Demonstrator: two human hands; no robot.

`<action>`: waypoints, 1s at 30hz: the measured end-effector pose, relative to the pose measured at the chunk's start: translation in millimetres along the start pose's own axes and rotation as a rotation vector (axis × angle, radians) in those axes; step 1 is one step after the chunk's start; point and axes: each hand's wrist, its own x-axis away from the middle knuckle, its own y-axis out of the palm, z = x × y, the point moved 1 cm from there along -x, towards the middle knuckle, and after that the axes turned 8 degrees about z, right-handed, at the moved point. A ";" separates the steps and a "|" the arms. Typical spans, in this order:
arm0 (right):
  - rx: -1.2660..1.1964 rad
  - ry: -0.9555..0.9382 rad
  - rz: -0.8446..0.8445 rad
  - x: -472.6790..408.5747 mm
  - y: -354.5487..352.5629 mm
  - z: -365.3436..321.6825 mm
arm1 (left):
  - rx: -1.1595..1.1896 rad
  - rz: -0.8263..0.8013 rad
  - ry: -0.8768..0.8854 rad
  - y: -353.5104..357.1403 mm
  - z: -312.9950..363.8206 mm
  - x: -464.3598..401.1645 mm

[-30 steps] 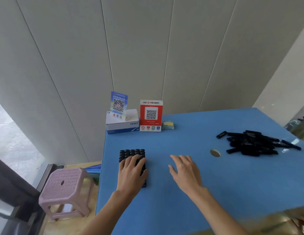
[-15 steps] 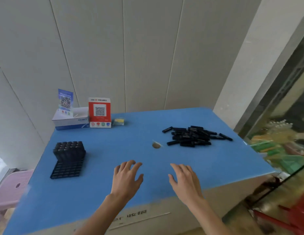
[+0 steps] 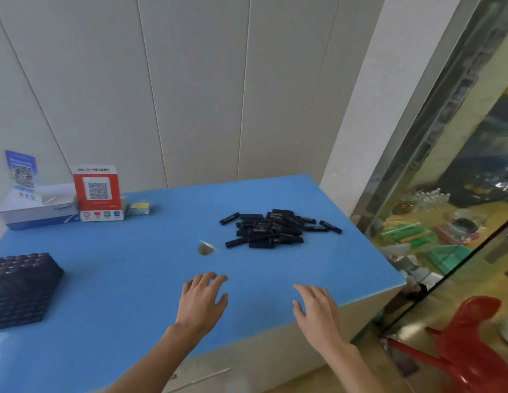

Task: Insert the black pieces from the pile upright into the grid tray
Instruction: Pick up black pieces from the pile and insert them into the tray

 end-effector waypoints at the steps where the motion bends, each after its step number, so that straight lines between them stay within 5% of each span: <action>1: 0.007 0.000 -0.011 -8.5 1.9 9.0 | 0.007 -0.002 -0.004 9.5 3.2 -9.1; 16: 0.016 -0.006 -0.143 -137.1 54.2 89.4 | 0.082 0.025 0.017 125.9 47.2 -116.3; 30: 0.010 -0.177 -0.178 -197.3 87.3 107.1 | 0.087 0.100 -0.005 153.3 57.9 -138.1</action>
